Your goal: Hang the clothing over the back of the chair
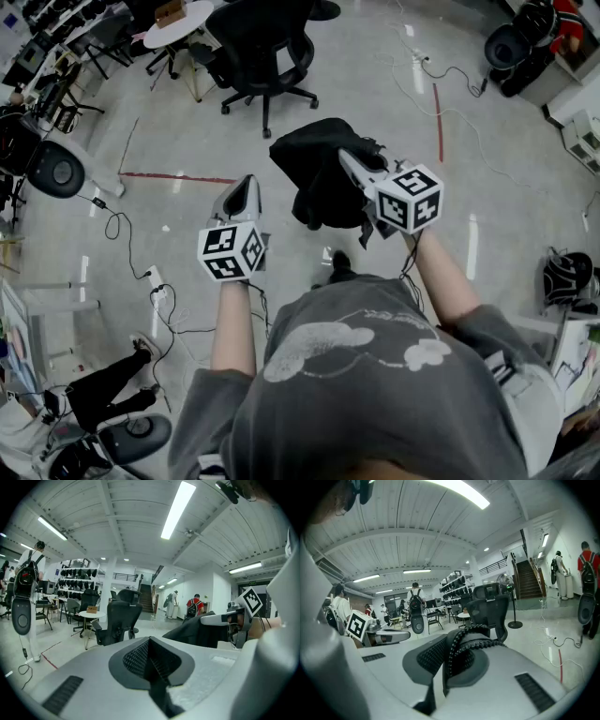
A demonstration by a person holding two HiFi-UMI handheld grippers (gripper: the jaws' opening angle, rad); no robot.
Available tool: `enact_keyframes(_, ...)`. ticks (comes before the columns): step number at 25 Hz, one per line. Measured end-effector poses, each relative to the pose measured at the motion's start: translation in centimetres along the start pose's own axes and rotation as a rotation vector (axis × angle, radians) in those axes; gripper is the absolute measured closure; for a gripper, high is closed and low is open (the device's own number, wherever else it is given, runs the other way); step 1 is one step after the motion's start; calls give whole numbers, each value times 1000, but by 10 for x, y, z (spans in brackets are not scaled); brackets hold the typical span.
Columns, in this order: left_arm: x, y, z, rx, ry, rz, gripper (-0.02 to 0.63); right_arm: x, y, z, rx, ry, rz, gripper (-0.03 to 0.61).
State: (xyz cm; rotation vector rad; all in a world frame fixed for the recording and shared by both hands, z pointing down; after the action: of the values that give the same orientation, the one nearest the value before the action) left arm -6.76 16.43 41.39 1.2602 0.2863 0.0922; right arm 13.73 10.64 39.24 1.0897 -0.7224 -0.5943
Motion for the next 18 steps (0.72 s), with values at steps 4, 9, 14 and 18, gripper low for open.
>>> enact_keyframes(4, -3, 5, -9, 3, 4, -1, 612, -12, 5, 1, -2, 4, -9, 581)
enact_keyframes(9, -8, 15, -18, -15, 10, -24, 612, -22, 10, 1, -22, 11, -4, 581)
enact_keyframes(14, -12, 27, -33, -13, 13, -44, 612, -34, 18, -5, -35, 19, -16, 581)
enact_keyframes(18, -21, 27, -42, 1, 10, -54, 612, -43, 15, 0, -21, 25, -33, 581)
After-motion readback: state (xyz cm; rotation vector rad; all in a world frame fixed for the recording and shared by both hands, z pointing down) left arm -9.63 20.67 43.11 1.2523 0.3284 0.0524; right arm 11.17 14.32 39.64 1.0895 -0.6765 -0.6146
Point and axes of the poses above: the fingertips, and each gripper's own axes: z forward along the fingers, x to its right, y out of its underside, the point moved 3 cm from there along -z, backward along the fingers
